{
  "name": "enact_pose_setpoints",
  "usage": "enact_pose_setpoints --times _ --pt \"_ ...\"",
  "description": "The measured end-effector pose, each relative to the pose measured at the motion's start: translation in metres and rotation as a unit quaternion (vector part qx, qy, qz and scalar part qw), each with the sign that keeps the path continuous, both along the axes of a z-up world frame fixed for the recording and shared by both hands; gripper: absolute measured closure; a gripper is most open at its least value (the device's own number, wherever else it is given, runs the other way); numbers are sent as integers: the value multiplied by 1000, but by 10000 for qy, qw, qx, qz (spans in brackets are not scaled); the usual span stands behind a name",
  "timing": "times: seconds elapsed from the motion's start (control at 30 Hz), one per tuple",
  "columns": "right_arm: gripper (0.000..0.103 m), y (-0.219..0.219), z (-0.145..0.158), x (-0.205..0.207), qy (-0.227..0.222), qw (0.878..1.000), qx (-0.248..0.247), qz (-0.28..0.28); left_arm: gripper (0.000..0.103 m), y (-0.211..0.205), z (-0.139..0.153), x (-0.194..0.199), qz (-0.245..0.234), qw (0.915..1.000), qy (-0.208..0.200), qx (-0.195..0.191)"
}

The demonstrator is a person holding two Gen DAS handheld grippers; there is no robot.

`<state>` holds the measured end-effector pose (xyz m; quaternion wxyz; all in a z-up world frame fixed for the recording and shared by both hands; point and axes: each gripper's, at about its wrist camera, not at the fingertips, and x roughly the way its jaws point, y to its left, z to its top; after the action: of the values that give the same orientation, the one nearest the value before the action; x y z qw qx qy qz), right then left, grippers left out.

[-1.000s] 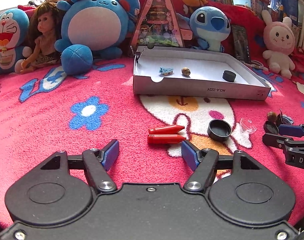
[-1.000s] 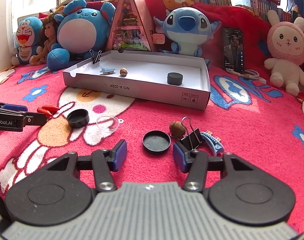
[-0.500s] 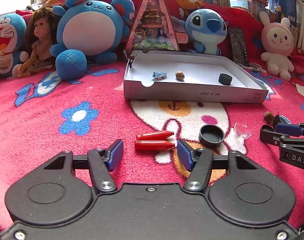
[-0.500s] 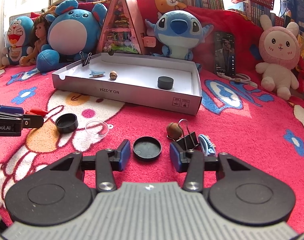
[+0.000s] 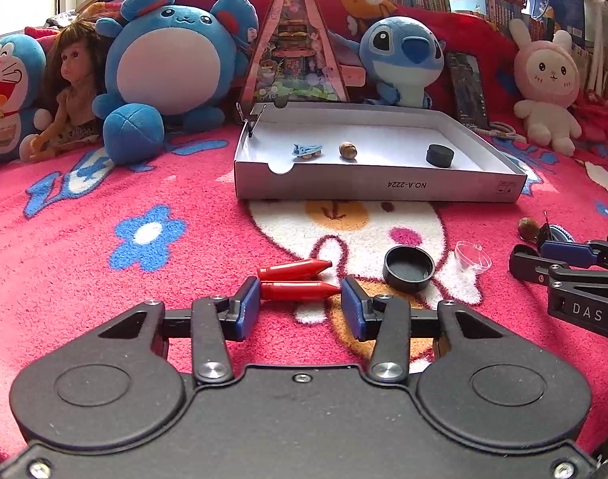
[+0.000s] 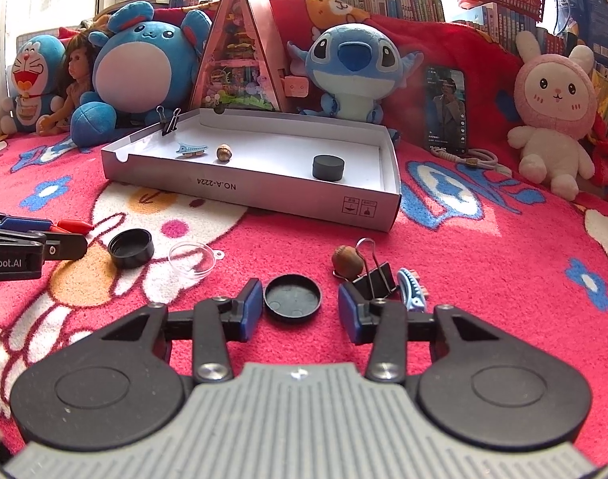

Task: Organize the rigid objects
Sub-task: 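Grasp the black lid with the right tool while the left tool grasps a red crayon, then carry the black lid and red crayon over the white box with both tools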

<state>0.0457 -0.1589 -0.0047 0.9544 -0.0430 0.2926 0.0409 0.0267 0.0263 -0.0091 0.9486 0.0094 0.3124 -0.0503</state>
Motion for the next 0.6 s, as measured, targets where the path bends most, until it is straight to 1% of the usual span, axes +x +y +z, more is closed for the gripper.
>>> enact_pose_setpoints --times 0.07,0.33,0.5,0.6 --pt "65 1 0 0 19 10000 -44 0 61 0 1 -4 4 10000 -13 -3" --pt "66 6 5 -3 6 9999 -54 93 61 3 18 -9 -76 9998 -130 -88" --pt "66 6 17 0 -21 9999 22 128 61 5 32 3 -118 9998 -128 -135" --pt "66 3 26 8 36 9998 172 89 61 8 41 15 -211 9994 -91 -245"
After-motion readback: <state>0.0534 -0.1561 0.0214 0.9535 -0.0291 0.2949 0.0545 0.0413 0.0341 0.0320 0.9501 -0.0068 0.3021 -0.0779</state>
